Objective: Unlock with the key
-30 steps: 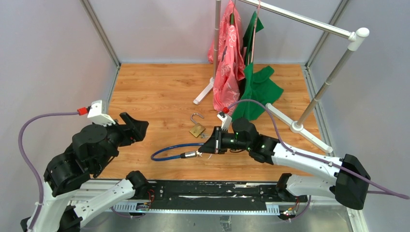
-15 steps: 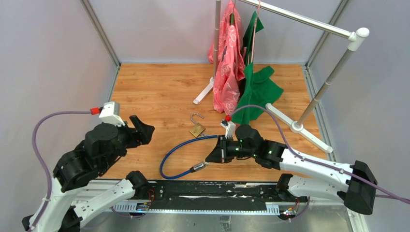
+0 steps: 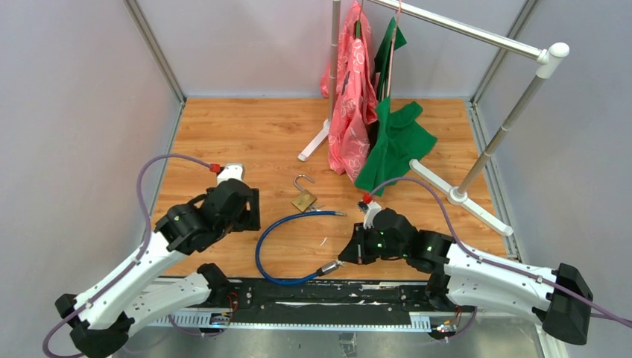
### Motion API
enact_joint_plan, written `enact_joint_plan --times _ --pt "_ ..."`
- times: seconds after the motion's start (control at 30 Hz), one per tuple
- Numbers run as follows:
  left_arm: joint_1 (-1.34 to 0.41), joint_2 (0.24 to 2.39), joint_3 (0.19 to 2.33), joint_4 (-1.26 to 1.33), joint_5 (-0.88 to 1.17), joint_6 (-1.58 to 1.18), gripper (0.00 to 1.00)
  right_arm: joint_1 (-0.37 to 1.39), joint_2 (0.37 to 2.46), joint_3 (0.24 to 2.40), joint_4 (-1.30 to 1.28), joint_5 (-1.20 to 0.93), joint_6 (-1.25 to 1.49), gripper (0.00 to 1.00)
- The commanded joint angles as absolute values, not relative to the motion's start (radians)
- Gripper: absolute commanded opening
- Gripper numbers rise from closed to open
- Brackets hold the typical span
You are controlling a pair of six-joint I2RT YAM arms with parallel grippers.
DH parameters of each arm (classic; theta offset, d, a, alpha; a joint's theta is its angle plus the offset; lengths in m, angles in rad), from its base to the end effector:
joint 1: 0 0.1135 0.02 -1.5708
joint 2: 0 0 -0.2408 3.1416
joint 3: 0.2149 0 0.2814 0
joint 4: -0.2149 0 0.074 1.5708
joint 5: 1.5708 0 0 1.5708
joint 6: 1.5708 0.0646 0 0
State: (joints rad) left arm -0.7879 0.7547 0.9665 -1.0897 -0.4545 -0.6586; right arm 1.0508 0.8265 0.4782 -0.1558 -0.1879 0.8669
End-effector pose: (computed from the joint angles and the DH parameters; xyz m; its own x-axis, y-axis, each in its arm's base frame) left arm 0.1507 -0.1112 0.2933 -0.6979 -0.0782 -0.7119 0.0152 0.9922 -0.1238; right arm 0.1168 0.2283 0.1868 -0.8672 -0.0074 -0.4979 -0.4214 0.5436 0.7259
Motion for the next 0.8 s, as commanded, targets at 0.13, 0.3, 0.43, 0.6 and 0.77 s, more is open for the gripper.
enact_joint_plan --times 0.13,0.3,0.43,0.6,0.77 --pt "-0.793 0.858 0.831 -0.986 -0.471 -0.639 0.74 1.036 0.801 0.414 -0.204 -0.096 0.826 0.00" --pt "-0.793 0.982 0.824 -0.931 -0.473 -0.657 0.70 1.007 0.817 0.399 -0.204 -0.081 0.800 0.00" --pt "-0.793 1.099 0.787 -0.869 -0.466 -0.682 0.65 0.979 0.833 0.400 -0.195 -0.069 0.777 0.00" --pt "-0.793 1.189 0.723 -0.787 -0.452 -0.703 0.59 0.953 0.865 0.412 -0.192 -0.073 0.741 0.00" --pt "-0.793 1.233 0.670 -0.726 -0.417 -0.718 0.57 0.927 0.905 0.423 -0.192 -0.089 0.710 0.00"
